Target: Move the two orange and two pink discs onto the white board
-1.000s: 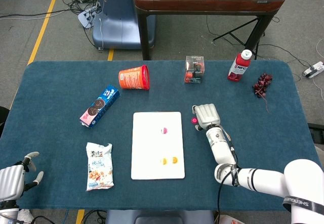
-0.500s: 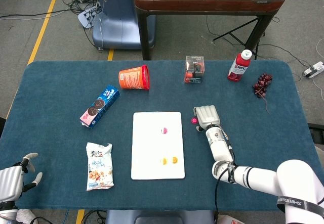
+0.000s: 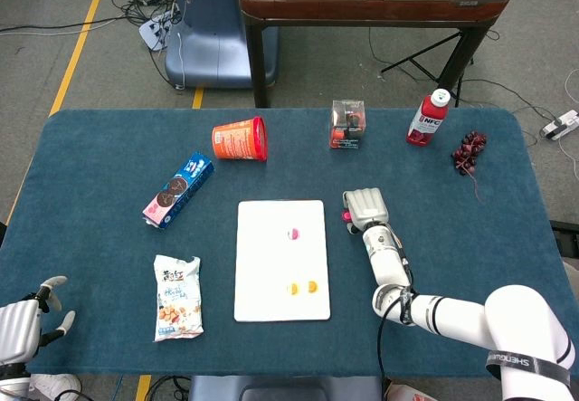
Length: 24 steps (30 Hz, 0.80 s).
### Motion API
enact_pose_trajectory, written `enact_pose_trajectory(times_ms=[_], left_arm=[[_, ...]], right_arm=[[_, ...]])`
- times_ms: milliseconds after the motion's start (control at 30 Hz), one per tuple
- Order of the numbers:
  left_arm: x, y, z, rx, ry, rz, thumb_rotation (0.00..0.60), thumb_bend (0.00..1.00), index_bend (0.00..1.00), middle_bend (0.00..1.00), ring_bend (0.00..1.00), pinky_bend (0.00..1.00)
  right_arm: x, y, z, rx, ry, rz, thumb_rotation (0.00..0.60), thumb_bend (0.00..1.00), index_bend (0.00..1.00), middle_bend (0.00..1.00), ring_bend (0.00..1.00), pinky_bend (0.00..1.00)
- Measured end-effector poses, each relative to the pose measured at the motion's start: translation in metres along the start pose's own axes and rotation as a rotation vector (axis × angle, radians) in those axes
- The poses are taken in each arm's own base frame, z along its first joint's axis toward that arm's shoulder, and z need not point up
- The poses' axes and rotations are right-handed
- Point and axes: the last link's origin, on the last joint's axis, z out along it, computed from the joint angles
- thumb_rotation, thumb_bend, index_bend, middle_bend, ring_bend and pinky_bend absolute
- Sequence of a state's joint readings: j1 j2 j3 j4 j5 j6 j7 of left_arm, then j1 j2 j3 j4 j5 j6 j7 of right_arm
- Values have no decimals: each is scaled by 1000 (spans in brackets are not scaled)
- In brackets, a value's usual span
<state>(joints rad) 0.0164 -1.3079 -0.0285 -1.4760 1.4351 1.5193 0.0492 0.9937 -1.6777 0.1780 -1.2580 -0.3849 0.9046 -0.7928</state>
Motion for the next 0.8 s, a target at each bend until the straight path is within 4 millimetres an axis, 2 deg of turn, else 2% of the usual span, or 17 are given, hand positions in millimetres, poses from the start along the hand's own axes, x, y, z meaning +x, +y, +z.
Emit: enact_pose_trajectory(times_ms=[267,800], left_arm=[[-1,0,-2,2,-6,-2,600,295,350,576,535,734],[-2,0,-1,0,-6,-4,600,295,350,575,535,734]], right_arm=[[-1,0,2,-7,-4,-6,600,247,392,1000,1000,1000],[-4,-1,3,-7,-7,-6,600,254,484,1000,1000,1000]])
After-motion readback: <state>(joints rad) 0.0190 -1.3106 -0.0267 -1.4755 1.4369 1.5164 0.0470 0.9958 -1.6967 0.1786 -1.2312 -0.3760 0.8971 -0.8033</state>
